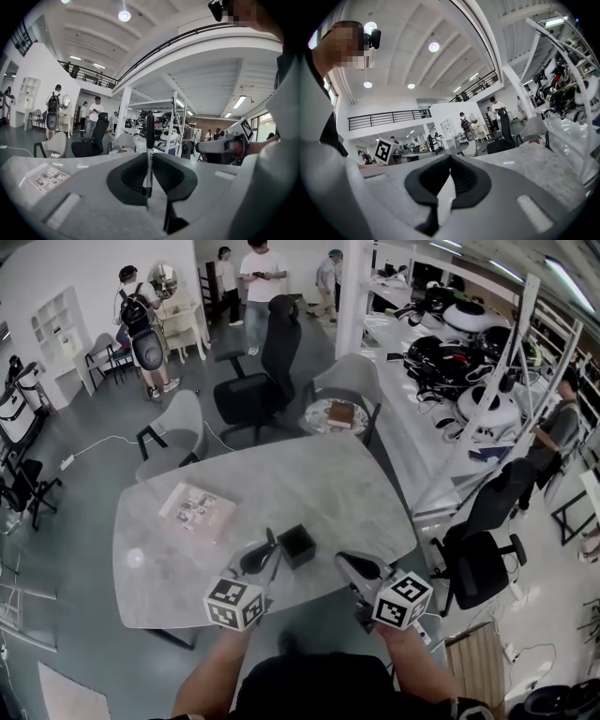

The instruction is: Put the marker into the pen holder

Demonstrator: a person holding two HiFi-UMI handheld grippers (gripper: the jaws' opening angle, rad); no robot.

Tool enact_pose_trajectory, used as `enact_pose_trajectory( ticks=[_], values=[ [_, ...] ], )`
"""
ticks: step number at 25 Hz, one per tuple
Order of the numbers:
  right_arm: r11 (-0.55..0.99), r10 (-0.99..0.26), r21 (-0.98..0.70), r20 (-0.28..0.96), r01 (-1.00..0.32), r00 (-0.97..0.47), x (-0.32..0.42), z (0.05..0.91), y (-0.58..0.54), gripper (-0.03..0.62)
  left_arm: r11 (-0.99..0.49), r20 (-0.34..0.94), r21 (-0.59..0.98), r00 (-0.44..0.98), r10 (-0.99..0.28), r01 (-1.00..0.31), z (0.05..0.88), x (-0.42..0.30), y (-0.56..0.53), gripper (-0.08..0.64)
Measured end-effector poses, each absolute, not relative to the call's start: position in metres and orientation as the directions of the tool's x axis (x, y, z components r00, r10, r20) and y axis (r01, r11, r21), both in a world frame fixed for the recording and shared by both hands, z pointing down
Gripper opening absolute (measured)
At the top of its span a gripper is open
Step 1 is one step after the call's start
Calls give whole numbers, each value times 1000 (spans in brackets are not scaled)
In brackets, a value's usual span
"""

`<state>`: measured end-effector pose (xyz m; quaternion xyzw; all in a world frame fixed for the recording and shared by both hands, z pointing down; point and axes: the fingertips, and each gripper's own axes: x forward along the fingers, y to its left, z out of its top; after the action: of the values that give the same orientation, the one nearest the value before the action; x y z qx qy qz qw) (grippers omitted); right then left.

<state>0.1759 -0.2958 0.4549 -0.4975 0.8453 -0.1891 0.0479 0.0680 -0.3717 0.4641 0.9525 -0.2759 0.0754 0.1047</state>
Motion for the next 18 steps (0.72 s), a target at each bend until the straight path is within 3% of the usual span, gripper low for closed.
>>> enact_pose_trajectory(
  ticks=[7, 18],
  values=[
    [500, -809, -378, 116, -779, -576, 166, 460, -338, 3, -778, 214, 188, 798, -563, -599, 478, 66, -411, 46],
    [643, -663, -404, 130, -651, -737, 234, 477, -364, 3, -616, 258, 196, 646, -718, -763, 511, 118, -430, 46]
  ],
)
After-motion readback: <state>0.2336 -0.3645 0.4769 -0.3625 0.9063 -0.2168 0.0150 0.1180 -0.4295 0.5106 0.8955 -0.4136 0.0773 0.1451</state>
